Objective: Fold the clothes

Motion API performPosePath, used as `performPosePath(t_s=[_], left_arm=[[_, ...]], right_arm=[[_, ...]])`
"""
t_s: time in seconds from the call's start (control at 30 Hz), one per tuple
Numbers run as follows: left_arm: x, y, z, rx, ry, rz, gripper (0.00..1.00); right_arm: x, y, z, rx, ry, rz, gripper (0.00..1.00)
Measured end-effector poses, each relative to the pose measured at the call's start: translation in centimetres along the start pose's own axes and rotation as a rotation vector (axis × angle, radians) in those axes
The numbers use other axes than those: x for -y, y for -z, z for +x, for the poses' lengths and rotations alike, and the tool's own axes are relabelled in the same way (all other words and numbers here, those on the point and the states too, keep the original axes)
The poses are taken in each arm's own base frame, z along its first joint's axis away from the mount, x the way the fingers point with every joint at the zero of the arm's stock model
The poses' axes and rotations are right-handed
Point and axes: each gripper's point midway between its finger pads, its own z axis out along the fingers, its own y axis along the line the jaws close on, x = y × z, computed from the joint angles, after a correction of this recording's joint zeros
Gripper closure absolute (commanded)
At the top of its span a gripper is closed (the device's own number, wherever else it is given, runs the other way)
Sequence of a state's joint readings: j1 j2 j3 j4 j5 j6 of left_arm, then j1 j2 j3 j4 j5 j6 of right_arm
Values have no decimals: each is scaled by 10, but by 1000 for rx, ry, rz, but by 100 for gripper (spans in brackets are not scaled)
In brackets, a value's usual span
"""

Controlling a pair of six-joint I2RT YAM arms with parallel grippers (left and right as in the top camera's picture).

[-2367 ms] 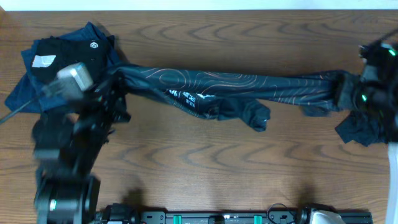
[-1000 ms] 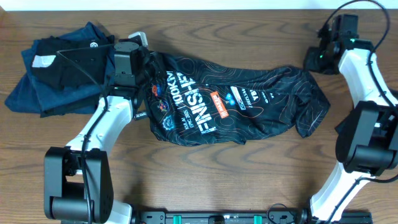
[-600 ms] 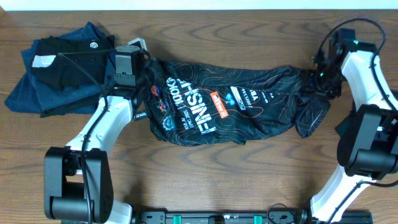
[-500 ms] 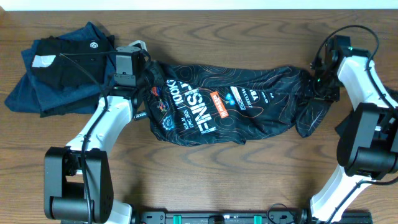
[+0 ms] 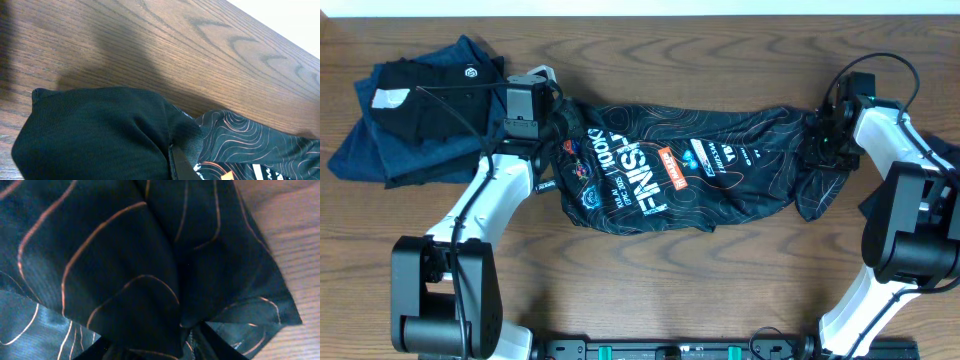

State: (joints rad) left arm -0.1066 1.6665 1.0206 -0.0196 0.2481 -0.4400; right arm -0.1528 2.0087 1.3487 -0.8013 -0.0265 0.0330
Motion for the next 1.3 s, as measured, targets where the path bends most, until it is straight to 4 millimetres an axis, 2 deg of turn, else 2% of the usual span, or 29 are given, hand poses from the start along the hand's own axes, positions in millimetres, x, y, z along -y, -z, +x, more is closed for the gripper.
performPosePath(t_s=[0.13,0.33,0.67,1.3], left_arm=[[0,0,0,0,0,0,94],[0,0,0,0,0,0,94],[-1,0,1,-6,1,-3,94],[-1,0,1,-6,1,-3,94]], right_arm=[[0,0,-1,5,0,-2,58],[1,6,10,-53,-1,7,58],[4,34,-11,28,1,27,59],[4,28,-10,39,2,31,61]])
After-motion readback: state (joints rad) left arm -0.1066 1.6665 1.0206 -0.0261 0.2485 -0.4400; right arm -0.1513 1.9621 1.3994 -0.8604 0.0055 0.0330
